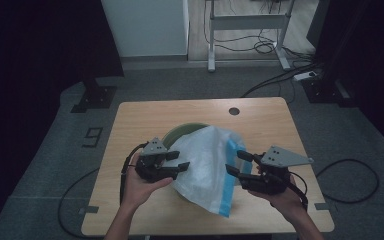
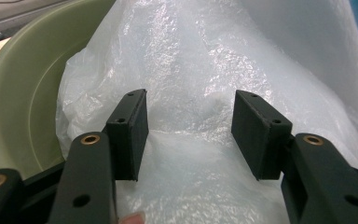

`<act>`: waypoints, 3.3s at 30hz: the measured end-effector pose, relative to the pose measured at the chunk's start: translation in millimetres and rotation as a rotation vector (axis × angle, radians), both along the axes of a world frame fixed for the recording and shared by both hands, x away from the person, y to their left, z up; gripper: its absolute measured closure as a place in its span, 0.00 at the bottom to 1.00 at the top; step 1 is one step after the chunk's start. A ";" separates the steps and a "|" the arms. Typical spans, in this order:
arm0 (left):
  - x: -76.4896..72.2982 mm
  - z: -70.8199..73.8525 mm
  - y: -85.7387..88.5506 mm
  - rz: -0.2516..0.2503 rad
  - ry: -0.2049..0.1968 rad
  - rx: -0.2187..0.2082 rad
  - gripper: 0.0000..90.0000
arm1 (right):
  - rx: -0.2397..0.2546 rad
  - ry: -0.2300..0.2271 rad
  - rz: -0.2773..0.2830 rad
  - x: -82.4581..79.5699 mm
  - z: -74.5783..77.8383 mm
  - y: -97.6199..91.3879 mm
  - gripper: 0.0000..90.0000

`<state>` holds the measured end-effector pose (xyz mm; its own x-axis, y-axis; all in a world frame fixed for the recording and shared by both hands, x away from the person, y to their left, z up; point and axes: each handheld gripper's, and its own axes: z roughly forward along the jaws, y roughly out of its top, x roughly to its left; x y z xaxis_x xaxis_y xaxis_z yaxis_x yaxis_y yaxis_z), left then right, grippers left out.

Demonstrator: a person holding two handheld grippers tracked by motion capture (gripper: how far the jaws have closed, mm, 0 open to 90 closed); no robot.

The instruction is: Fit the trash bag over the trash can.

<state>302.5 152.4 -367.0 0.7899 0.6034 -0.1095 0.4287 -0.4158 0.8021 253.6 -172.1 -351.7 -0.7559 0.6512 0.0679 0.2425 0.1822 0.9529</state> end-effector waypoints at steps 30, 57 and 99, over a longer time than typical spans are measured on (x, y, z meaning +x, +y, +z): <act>-20.7 21.1 -3.5 -0.062 -0.074 -0.138 0.45 | -0.021 -0.079 0.006 16.0 -3.4 46.0 0.99; -18.6 12.3 -35.8 -0.162 -0.003 -0.193 1.00 | -0.021 -0.112 0.017 12.4 10.0 69.7 0.99; -21.0 8.0 -29.5 -0.156 -0.009 -0.278 1.00 | 0.072 -0.037 0.051 6.4 -2.8 22.0 0.78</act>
